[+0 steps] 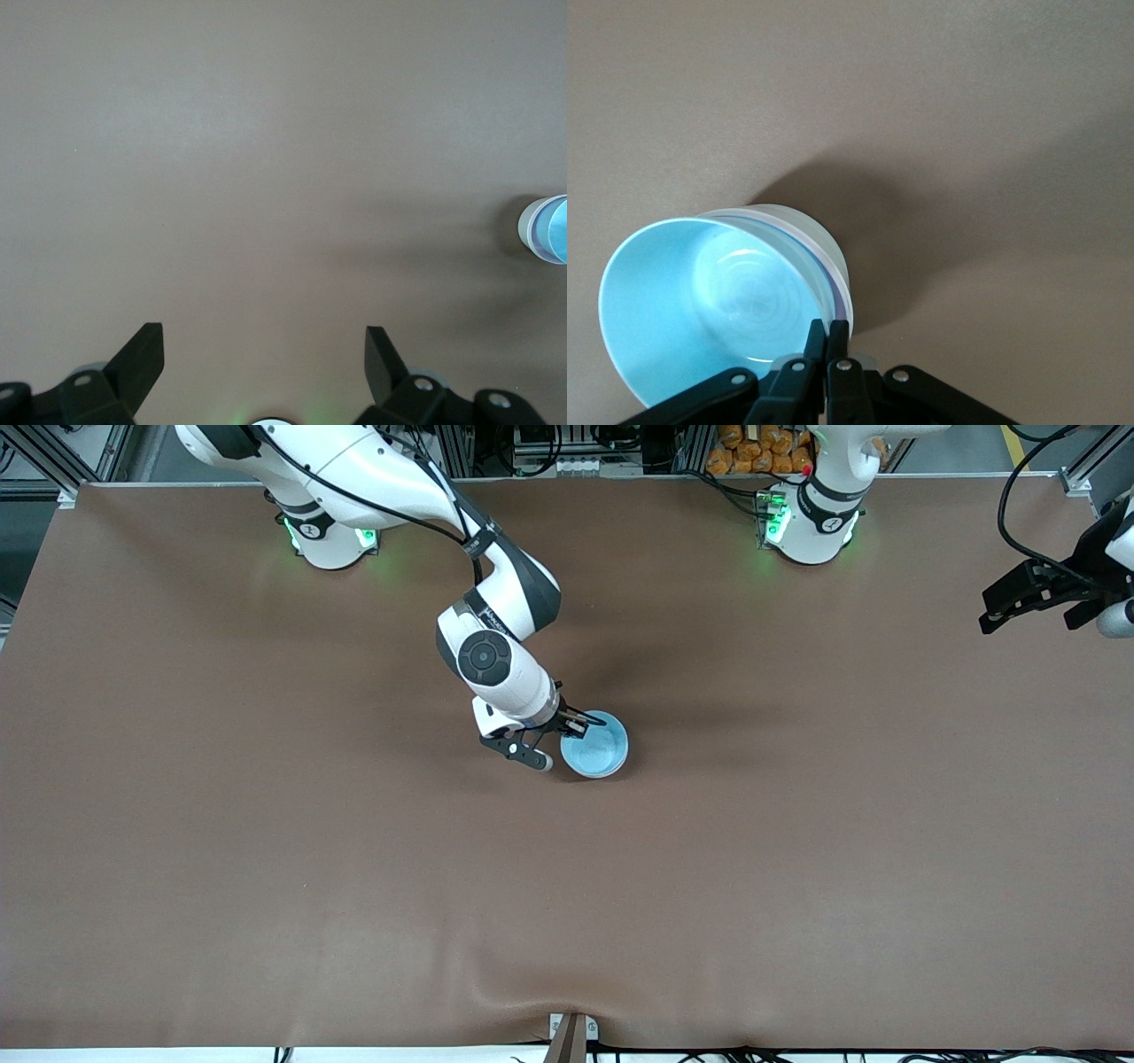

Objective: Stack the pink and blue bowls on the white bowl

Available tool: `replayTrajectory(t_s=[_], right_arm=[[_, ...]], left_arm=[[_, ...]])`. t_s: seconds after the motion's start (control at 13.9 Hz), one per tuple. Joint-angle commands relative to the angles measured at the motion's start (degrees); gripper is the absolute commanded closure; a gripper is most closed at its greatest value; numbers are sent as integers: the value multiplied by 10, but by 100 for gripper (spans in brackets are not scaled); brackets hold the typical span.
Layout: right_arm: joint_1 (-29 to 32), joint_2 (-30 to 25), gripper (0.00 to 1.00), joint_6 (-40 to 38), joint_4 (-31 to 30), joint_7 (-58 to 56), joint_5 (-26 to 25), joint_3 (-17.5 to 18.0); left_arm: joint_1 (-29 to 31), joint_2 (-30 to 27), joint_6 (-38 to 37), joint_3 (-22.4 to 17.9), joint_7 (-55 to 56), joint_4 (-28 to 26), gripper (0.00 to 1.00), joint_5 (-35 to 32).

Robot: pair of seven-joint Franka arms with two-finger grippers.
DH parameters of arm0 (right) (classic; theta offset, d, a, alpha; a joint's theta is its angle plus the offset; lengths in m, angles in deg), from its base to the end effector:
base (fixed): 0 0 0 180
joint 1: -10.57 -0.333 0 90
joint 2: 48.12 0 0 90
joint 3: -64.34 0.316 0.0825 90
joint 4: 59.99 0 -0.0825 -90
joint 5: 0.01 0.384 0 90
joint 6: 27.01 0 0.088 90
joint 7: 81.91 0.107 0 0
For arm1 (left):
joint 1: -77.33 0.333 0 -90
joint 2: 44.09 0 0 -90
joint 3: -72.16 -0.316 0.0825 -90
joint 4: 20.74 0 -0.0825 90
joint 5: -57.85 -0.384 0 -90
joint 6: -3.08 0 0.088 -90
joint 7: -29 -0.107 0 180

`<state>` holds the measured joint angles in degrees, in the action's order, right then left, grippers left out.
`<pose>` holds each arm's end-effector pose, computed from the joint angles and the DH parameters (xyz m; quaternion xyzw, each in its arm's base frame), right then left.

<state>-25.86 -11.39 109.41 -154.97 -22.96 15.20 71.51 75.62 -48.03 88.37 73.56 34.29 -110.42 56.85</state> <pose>0.5079 0.4726 0.2469 -0.9619 0.2361 0.0772 0.1142 0.5239 -0.0270 0.6570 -0.9998 -0.0197 0.0032 0.0098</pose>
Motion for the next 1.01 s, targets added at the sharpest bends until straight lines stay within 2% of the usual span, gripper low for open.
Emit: replayTrajectory(t_s=[0.0,0.07,0.14,0.22,0.5,0.65,0.79,0.94], right_arm=[[-8,15,92,1,15,11,0,-7],[-8,16,68,1,15,11,0,-7],[-5,17,26,-2,16,11,0,-7],[-7,15,0,-3,18,8,-2,-7],[5,6,0,-47,64,2,-32,-22],[17,8,0,-95,117,1,-92,-37],[48,5,0,-117,154,-1,-154,-37],[88,4,0,-142,184,-15,-179,-35]], left_arm=[[-3,-1,1,-3,-9,0,0,-1],[-4,-1,1,-3,-9,0,0,-1],[-4,-1,1,-3,-9,0,0,-1],[-4,-1,1,-3,-9,0,0,-1],[-4,-1,0,-3,-9,0,0,-1],[-4,-5,-3,-3,-9,-1,0,-1],[-4,-9,-5,-2,-9,-1,0,-1],[-4,-11,-12,-2,-10,-1,0,-1]])
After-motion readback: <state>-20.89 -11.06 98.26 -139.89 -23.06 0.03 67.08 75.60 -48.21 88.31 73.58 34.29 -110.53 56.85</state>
